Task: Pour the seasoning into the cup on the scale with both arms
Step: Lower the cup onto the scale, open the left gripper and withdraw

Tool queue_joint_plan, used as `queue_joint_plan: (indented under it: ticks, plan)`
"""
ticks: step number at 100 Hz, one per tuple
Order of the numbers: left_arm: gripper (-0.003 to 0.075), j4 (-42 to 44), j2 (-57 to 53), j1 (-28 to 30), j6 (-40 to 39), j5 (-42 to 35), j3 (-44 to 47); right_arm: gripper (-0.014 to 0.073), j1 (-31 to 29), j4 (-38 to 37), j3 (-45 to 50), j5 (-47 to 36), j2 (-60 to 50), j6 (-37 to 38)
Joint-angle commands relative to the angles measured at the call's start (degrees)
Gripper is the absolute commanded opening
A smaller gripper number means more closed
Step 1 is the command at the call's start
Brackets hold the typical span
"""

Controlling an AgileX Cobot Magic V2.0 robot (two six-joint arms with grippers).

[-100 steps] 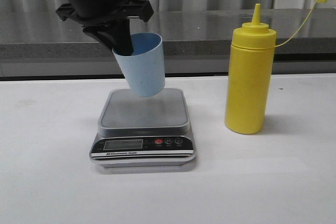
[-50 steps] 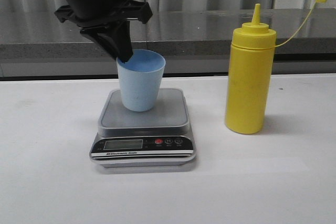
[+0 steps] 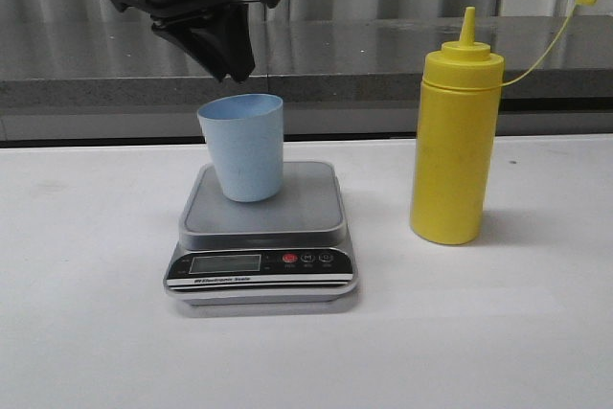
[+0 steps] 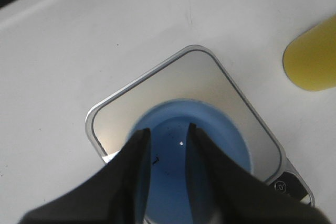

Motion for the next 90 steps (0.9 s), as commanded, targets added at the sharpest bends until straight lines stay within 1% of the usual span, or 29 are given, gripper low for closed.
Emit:
queue_joint_plan:
  ticks: [1, 23, 30, 41, 54, 64, 77, 90]
  plan:
    - [0.0171, -0.7, -4.1, 0.0, -0.2, -2.0, -2.1, -0.0067, -0.4, -0.1, -0.2, -4.4, -0.8, 0.0]
    - [0.0158, -0.6, -7.0, 0.0, -0.2, -1.9, -2.1, -0.0067, -0.4, -0.1, -0.2, -4.4, -0.8, 0.0]
    - [0.0115, 0.6, -8.1, 0.0, -0.2, -1.9, -2.0, -0.0067, -0.4, -0.1, -0.2, -4.4, -0.8, 0.0]
    - [0.001, 1.5, -9.8, 0.5, -0.2, -0.4, -2.0, -0.0067, -0.4, -0.1, -0.2, -4.4, -0.8, 0.0]
    - [0.0011, 2.4, -11.9, 1.7, -0.2, 1.4, -1.1, -0.0067, -0.4, -0.1, -0.2, -4.4, -0.8, 0.0]
    - [0.0011, 2.4, -14.4, 3.0, -0.2, 1.1, 2.1, -0.0067, -0.4, -0.1, -0.2, -4.4, -0.8, 0.0]
    - [0.0011, 2.4, -18.8, 5.1, -0.2, -1.1, 8.1, -0.0067, -0.4, -0.1, -0.2, -4.4, -0.8, 0.0]
    - [0.0011, 2.5, -25.0, 7.4, -0.2, -5.4, 15.6, -0.0067, -0.4, -0.1, -0.2, -4.4, -0.8, 0.0]
